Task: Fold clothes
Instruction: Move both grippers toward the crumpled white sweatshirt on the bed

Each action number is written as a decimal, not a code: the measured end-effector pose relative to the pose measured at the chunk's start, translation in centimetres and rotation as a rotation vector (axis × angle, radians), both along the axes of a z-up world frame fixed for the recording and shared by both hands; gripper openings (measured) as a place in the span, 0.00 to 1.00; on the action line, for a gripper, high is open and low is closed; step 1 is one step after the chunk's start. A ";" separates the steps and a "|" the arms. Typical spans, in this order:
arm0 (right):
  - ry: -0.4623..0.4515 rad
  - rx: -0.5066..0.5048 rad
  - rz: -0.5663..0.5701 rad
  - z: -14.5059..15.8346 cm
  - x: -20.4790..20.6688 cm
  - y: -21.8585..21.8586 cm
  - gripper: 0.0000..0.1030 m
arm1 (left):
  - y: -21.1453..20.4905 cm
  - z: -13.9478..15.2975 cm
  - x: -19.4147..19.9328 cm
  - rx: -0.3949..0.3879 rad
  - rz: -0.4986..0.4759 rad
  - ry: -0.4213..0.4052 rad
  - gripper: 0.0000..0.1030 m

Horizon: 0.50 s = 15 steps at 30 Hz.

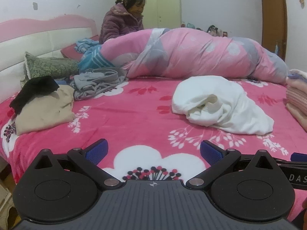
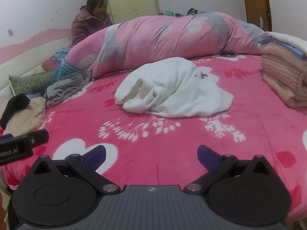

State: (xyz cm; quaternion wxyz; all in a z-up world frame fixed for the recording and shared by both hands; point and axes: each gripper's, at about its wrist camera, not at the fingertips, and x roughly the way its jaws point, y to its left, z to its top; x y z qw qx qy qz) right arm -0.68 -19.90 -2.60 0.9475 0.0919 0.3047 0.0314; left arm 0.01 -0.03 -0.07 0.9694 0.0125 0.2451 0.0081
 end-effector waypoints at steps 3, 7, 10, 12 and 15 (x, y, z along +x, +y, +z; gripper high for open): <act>-0.006 -0.033 0.012 0.1 0.3 0.6 1.00 | 0.2 -0.3 0.0 -0.008 0.004 0.007 1.00; -0.032 -0.047 0.021 0.3 0.1 1.6 1.00 | 1.8 -0.9 -0.3 -0.067 0.011 0.019 1.00; -0.025 -0.028 0.017 0.6 -0.1 1.8 1.00 | 2.3 -1.0 -0.8 -0.081 0.009 0.023 1.00; -0.018 -0.011 0.009 0.8 -0.4 1.5 1.00 | 2.4 -0.9 -1.2 -0.083 0.004 0.022 1.00; -0.001 -0.006 -0.032 0.8 -0.7 1.5 1.00 | 2.6 -1.2 -1.2 -0.075 -0.011 0.052 1.00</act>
